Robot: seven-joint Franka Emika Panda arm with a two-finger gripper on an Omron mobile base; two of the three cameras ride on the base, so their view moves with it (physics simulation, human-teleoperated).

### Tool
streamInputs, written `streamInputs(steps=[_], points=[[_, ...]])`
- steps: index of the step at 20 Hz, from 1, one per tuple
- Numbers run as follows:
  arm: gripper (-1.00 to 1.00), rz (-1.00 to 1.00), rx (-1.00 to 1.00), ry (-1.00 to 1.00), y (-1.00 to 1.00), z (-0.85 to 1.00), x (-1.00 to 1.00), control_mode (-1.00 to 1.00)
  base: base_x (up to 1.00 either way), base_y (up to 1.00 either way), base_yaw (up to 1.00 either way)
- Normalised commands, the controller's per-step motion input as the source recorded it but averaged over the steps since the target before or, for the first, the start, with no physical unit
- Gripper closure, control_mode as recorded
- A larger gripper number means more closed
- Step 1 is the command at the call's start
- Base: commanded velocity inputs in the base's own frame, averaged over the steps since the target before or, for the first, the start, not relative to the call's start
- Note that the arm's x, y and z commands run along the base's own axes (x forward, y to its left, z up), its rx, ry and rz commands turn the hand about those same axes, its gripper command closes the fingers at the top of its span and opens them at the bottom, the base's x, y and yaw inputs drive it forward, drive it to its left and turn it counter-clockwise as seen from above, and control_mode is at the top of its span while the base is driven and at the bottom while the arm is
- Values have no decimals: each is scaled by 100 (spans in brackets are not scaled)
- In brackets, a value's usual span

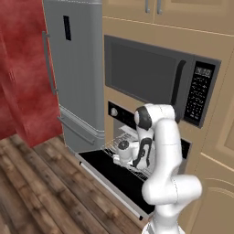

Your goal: Place the fish on the bottom rack of the oven, and slide the tray back inside. Close the oven door.

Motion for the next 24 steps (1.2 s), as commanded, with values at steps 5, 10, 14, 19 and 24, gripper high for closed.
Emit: streamInputs(steps=[5, 10, 14, 19, 24], points=[[-100, -1, -17, 1, 50, -47, 51, -100, 0, 0, 0], [-100, -18, -14, 8, -30, -13, 51, -100, 0, 0, 0], [-100, -24, -3, 10, -97, 0, 50, -100, 0, 0, 0], [-100, -22, 0, 5, -98, 0, 39, -100, 0, 0, 0], [-100, -9, -10, -17, -17, 17, -29, -100, 0, 0, 0]])
